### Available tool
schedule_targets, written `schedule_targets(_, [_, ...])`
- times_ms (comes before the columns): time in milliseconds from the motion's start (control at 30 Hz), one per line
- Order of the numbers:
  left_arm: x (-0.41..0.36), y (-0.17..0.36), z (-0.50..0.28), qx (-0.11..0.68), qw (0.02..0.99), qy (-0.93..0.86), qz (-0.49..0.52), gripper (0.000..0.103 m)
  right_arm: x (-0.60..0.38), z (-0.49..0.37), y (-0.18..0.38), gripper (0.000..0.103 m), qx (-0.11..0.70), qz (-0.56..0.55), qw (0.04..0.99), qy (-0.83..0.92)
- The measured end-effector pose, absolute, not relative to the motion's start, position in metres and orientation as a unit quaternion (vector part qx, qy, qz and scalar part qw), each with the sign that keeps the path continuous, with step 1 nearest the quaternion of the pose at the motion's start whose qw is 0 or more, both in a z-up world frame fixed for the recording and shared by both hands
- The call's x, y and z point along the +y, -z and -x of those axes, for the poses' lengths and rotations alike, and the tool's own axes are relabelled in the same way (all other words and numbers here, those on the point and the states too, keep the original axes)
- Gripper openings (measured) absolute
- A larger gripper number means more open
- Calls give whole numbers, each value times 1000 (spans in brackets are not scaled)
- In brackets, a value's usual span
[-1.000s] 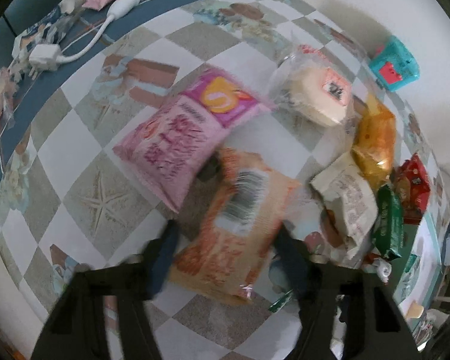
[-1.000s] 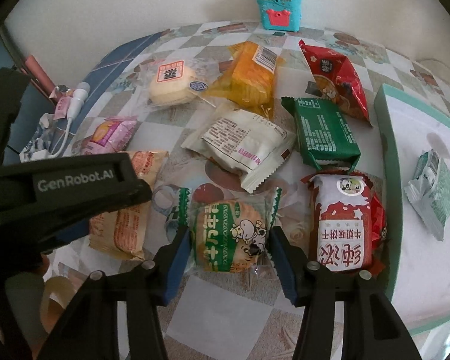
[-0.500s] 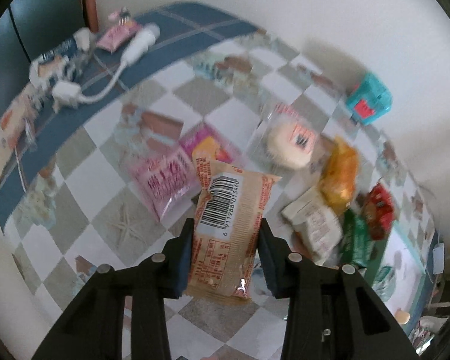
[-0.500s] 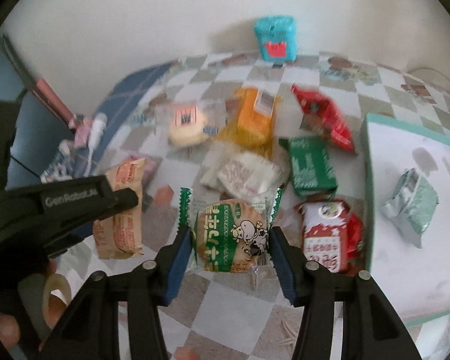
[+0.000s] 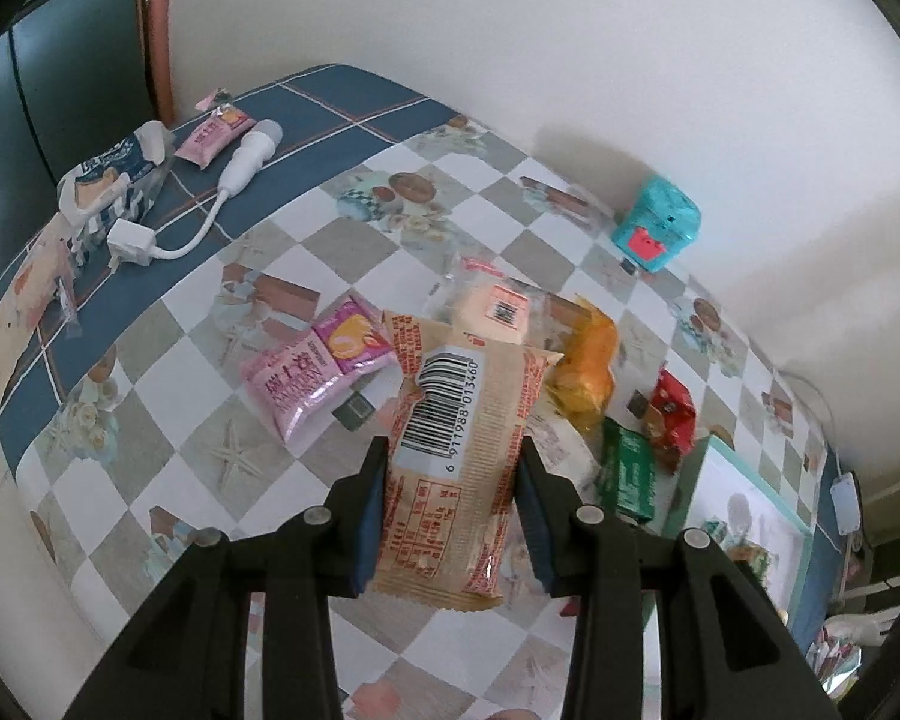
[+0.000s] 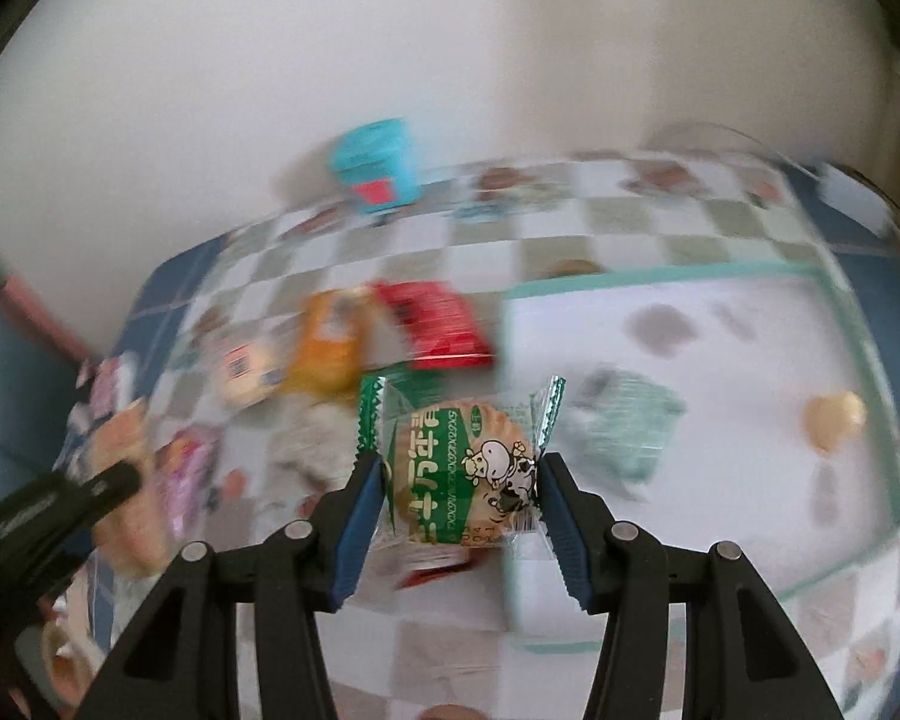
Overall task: Organize snacks
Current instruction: 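Lift both held packs and carry them over the white tray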
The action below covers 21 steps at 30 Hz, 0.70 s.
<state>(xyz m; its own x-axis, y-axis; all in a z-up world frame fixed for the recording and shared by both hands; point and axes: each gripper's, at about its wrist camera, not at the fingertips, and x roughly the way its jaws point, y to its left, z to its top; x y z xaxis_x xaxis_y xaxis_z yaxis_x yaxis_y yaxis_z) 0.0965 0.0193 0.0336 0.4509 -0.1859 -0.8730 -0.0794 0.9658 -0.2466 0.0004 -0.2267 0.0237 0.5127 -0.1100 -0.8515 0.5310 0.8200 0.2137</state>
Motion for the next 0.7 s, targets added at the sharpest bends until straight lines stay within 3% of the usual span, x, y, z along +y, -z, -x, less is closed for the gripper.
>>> schedule_targets(300, [-44, -40, -74, 532, 837, 96, 87, 41, -336, 65, -20, 55, 430, -309, 776, 342])
schedule_targets(700, [-160, -38, -19, 538, 813, 224, -17, 41, -382, 118, -27, 55, 393, -350, 741, 418])
